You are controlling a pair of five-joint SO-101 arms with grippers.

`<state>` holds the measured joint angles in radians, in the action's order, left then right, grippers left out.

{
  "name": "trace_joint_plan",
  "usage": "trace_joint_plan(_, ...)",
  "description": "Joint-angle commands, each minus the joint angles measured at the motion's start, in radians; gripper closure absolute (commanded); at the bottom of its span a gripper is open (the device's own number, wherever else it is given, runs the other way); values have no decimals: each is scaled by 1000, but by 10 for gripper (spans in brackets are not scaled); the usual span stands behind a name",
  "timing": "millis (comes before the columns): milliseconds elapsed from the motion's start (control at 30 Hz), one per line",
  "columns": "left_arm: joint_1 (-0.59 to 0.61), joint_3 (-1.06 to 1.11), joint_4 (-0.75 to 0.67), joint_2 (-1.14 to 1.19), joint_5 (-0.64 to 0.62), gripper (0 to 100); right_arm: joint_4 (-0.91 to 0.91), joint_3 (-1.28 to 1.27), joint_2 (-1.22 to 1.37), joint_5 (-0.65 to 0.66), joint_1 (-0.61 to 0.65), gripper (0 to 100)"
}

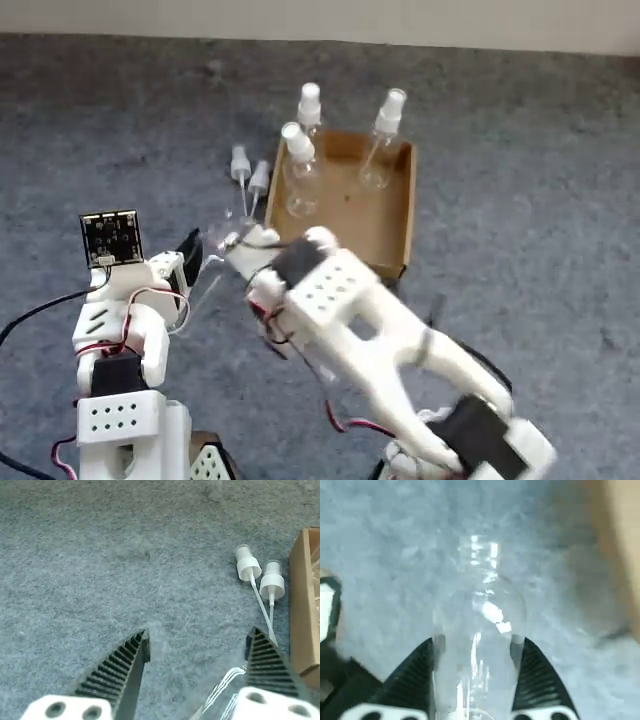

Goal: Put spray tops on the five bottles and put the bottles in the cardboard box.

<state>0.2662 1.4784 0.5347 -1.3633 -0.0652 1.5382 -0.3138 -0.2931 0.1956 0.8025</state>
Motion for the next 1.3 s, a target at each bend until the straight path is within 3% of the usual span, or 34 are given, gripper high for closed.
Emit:
trace_joint_plan(0,10,-101,49,4,43,755,176,108,-179,92,-157,995)
trace_joint_plan(133,-41,-249,212,88,117,755,228,159,-231,230,-489,995)
trace_joint_plan(300,-51,-562,351,375,161,755,196,159,-145,450,-894,995)
trace_joint_plan(500,-85,-1030,440,846,157,755,-42,159,64,502,-1152,995)
trace_joint_plan(633,-114,-1346,463,1175,98,755,-157,160,208,500,-1211,995)
trace_joint_plan(967,-159,-1997,465,1911,5,755,-265,157,380,499,-1216,995)
trace_joint_plan(1067,-159,-2132,471,2075,3,755,-266,157,415,499,-1214,995)
trace_joint_plan(1267,-189,-2416,614,2285,5,755,-268,157,450,500,-1214,995)
